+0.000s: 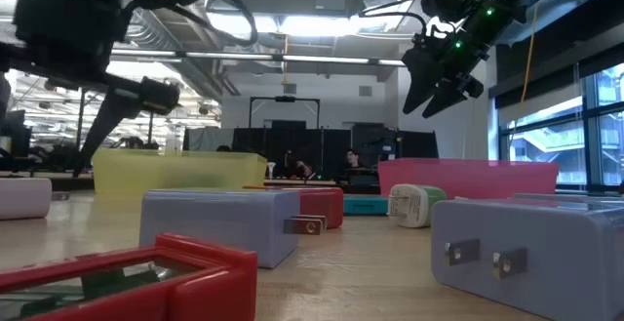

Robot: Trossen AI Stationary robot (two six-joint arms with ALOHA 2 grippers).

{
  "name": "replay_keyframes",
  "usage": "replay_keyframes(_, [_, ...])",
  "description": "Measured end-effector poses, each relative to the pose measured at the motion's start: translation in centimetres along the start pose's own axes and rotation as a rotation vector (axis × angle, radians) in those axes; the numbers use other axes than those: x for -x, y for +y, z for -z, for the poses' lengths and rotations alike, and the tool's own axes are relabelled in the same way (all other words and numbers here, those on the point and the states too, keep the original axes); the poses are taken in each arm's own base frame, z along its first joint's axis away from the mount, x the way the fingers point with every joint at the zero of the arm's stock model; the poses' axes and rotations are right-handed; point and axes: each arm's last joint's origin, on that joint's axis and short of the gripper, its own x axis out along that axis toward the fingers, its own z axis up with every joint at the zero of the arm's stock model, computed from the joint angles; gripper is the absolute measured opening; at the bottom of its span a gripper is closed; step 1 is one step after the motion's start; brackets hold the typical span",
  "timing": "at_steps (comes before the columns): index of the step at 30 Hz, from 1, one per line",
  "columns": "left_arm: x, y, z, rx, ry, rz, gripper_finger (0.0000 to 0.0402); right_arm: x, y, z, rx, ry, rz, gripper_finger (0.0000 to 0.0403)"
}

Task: Pick & Place Office items
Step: Put the white charger adapter into the red bin

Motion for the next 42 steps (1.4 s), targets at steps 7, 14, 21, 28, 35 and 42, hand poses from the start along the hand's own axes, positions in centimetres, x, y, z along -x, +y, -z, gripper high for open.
replay_keyframes(7, [-1.8,0.1,-0.5,-0.157,0.113,-0.023,0.0248,0.0,0.0,0.0,0.000,0.000,0.000,0.0301])
replay_keyframes(14, [-2.1,0.1,-1.2,-0.220,0.100,-0.095,0.0231,0.0,0.0,0.0,0.000,0.000,0.000,0.0301])
replay_keyframes(21, [-2.0,0.8,-1.7,-0.196,0.046,-0.159,0.0230,0.0,0.0,0.0,0.000,0.000,0.000,0.0301])
replay_keyframes(28, [-1.2,2.0,-1.9,-0.120,0.030,-0.227,0.0230,0.0,0.0,0.0,0.000,0.000,0.000,0.0301])
replay_keyframes(35, [2.3,3.0,-3.3,0.330,-0.019,-0.311,0.0231,0.0,0.0,0.0,0.000,0.000,0.000,0.0301])
replay_keyframes(42, [3.4,4.2,-2.9,1.072,-0.143,-0.321,0.0231,0.0,0.0,0.0,0.000,0.000,0.000,0.0301])
